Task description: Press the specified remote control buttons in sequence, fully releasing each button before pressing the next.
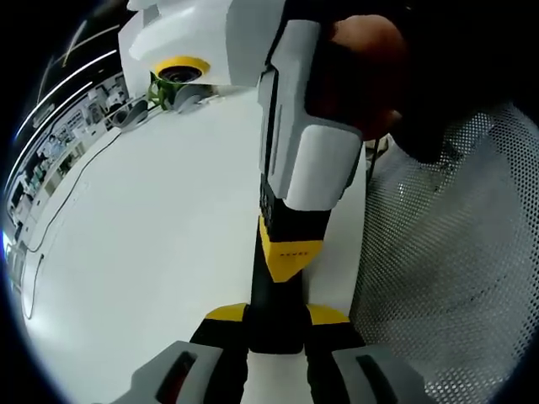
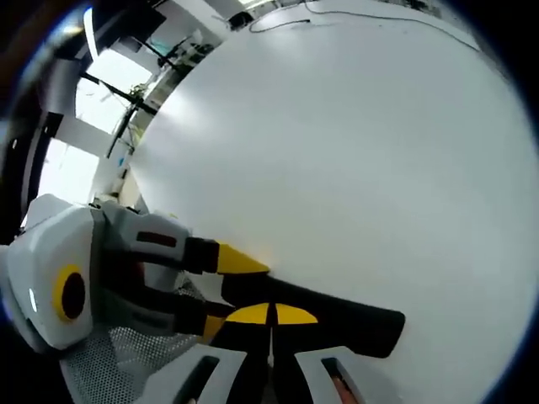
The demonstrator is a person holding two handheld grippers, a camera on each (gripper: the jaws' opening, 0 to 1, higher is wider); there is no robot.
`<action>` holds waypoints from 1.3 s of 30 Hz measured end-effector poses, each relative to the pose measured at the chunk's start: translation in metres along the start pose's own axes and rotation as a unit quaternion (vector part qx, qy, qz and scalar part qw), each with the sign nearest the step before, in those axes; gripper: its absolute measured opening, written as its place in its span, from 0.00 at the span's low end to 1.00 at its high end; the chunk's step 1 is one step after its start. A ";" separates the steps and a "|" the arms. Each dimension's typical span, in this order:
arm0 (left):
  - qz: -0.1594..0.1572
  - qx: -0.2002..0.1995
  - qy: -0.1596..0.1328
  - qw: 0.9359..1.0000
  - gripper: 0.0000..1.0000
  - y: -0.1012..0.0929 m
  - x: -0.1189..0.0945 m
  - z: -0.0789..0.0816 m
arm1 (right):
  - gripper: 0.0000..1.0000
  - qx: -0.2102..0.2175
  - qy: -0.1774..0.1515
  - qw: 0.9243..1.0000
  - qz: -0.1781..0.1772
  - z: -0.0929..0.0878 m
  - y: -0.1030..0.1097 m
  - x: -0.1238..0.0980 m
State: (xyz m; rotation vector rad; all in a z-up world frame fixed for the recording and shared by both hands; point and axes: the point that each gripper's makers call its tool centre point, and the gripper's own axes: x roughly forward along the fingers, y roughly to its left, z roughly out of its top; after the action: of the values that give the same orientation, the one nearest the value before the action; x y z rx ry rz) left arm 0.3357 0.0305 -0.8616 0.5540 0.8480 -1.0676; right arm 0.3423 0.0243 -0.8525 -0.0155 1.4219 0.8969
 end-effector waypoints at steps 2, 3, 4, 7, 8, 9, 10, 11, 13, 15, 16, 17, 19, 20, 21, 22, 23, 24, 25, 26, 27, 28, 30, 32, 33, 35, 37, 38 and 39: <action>0.000 0.001 0.001 1.000 0.24 0.000 0.000 0.000 | 0.00 0.010 -0.003 1.000 0.003 0.000 -0.001 0.000; 0.000 0.001 0.002 1.000 0.24 0.000 0.000 0.000 | 0.00 0.018 -0.004 1.000 0.004 0.001 -0.001 0.000; 0.000 0.002 0.003 1.000 0.24 0.000 0.000 0.000 | 0.00 0.018 -0.003 1.000 0.003 0.001 -0.001 0.001; -0.002 0.002 0.002 1.000 0.24 0.000 0.000 0.000 | 0.00 0.011 -0.002 1.000 -0.001 0.001 0.000 0.001; -0.002 0.002 0.003 1.000 0.24 0.000 0.001 0.000 | 0.00 0.010 -0.002 1.000 -0.002 0.001 0.000 0.001; -0.002 0.002 0.003 1.000 0.24 0.000 0.001 0.000 | 0.00 0.011 -0.003 1.000 -0.001 0.001 0.000 0.001; -0.002 0.003 0.004 1.000 0.25 0.001 0.001 0.000 | 0.00 0.012 -0.003 1.000 0.000 0.001 -0.001 0.001; -0.002 0.003 0.004 1.000 0.25 0.001 0.001 0.000 | 0.00 0.013 -0.006 1.000 0.002 0.000 -0.001 0.001; -0.002 0.001 0.004 1.000 0.25 0.001 0.001 0.000 | 0.00 0.013 -0.010 1.000 0.003 0.000 0.000 0.000; -0.002 0.004 0.006 1.000 0.25 0.001 0.001 0.000 | 0.00 0.014 -0.011 1.000 0.001 0.000 0.000 0.000; -0.002 0.004 0.006 1.000 0.25 0.001 0.001 0.000 | 0.00 0.017 -0.012 1.000 0.001 0.001 0.000 0.000; -0.002 0.004 0.008 1.000 0.25 0.001 0.001 0.000 | 0.00 0.022 -0.013 1.000 0.002 0.001 0.000 -0.001; -0.002 0.003 0.008 1.000 0.25 0.001 0.001 0.001 | 0.00 0.016 -0.026 0.999 -0.010 0.004 -0.004 -0.005; -0.001 0.003 0.008 1.000 0.25 0.001 0.001 0.001 | 0.00 0.013 -0.046 0.999 -0.024 0.011 -0.008 -0.010; -0.001 0.002 0.008 1.000 0.25 0.001 0.001 0.001 | 0.00 0.022 -0.066 0.997 -0.037 0.016 -0.013 -0.015; -0.001 0.002 0.007 1.000 0.25 0.001 0.001 0.001 | 0.00 0.015 -0.084 0.995 -0.050 0.022 -0.017 -0.020; -0.001 0.002 0.007 1.000 0.25 0.001 0.001 0.001 | 0.00 -0.001 -0.104 0.993 -0.062 0.028 -0.020 -0.029; 0.000 0.000 0.008 1.000 0.25 0.001 0.001 0.001 | 0.00 -0.008 -0.121 0.989 -0.079 0.034 -0.024 -0.040; 0.001 0.000 0.009 1.000 0.25 0.001 0.001 0.001 | 0.00 -0.013 -0.129 0.988 -0.085 0.036 -0.025 -0.044; 0.001 0.001 0.010 1.000 0.25 0.001 0.001 0.001 | 0.00 -0.021 -0.157 0.983 -0.092 0.044 -0.025 -0.055; 0.002 0.000 0.011 1.000 0.25 0.001 0.001 0.001 | 0.00 -0.023 -0.179 0.980 -0.088 0.050 -0.023 -0.062; 0.002 -0.001 0.011 1.000 0.25 0.000 0.001 0.001 | 0.00 -0.020 -0.197 0.977 -0.081 0.054 -0.021 -0.069; 0.003 -0.005 0.012 1.000 0.25 0.001 0.002 0.001 | 0.00 -0.004 -0.238 0.968 -0.080 0.061 -0.020 -0.087; 0.004 -0.008 0.013 1.000 0.25 0.001 0.002 0.001 | 0.02 -0.020 -0.264 0.960 -0.087 0.064 -0.017 -0.103; 0.005 -0.008 0.015 1.000 0.25 0.001 0.002 0.001 | 0.04 -0.033 -0.277 0.956 -0.094 0.065 -0.015 -0.112; 0.007 -0.012 0.017 1.000 0.25 0.001 0.002 0.001 | 0.08 -0.058 -0.304 0.946 -0.101 0.067 -0.008 -0.129; 0.008 -0.013 0.019 1.000 0.25 0.001 0.002 0.001 | 0.14 -0.074 -0.324 0.937 -0.109 0.068 -0.002 -0.145; 0.008 -0.014 0.019 1.000 0.25 0.001 0.002 0.001 | 0.16 -0.083 -0.347 0.927 -0.116 0.070 0.001 -0.158; 0.009 -0.013 0.021 1.000 0.25 0.001 0.002 0.001 | 0.18 -0.091 -0.362 0.920 -0.119 0.071 0.004 -0.167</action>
State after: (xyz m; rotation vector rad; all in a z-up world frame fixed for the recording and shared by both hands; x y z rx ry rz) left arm 0.3375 0.0290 -0.8629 0.5612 0.8909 -1.0307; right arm 0.4177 -0.0241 -0.6952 0.0051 0.6257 0.7191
